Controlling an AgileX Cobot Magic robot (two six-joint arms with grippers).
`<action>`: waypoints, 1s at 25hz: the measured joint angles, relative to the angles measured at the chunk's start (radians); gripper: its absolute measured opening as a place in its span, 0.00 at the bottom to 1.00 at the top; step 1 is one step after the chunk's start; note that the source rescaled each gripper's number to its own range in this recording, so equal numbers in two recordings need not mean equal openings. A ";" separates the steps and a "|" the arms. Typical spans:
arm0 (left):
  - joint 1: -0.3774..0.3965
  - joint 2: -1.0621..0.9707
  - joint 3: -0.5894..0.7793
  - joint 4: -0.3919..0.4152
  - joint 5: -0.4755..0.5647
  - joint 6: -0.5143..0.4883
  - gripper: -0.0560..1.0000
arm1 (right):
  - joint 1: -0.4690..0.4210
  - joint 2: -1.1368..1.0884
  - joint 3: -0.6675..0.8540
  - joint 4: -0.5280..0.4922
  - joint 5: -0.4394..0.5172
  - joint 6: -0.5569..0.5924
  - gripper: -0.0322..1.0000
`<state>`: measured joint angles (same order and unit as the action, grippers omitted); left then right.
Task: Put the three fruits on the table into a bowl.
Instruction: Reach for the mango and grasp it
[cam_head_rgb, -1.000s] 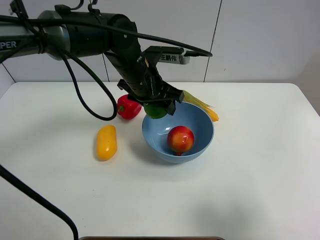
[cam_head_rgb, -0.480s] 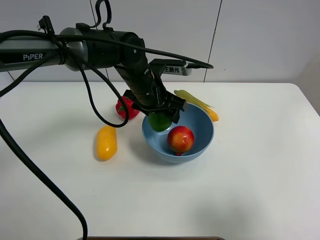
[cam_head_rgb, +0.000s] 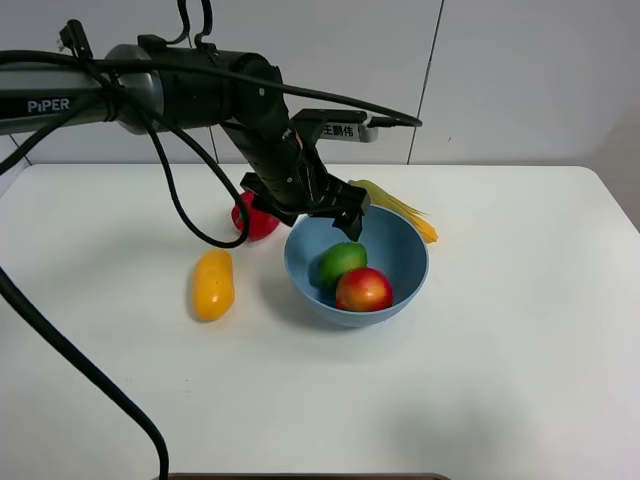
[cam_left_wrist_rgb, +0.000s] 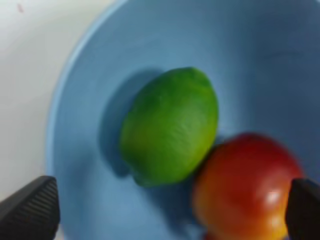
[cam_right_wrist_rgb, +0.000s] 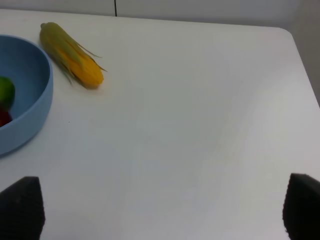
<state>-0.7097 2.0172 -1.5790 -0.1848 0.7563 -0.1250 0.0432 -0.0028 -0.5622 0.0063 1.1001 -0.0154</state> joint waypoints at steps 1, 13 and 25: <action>0.011 -0.010 0.000 0.000 0.013 -0.008 0.77 | 0.000 0.000 0.000 0.000 0.000 0.000 0.84; 0.167 -0.127 0.000 0.185 0.241 -0.146 0.82 | 0.000 0.000 0.000 0.000 -0.001 0.000 0.84; 0.254 -0.125 0.075 0.249 0.327 -0.193 0.97 | 0.000 0.000 0.000 0.000 -0.001 0.000 0.84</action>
<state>-0.4555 1.8918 -1.5038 0.0645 1.0837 -0.3180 0.0432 -0.0028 -0.5622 0.0063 1.0992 -0.0154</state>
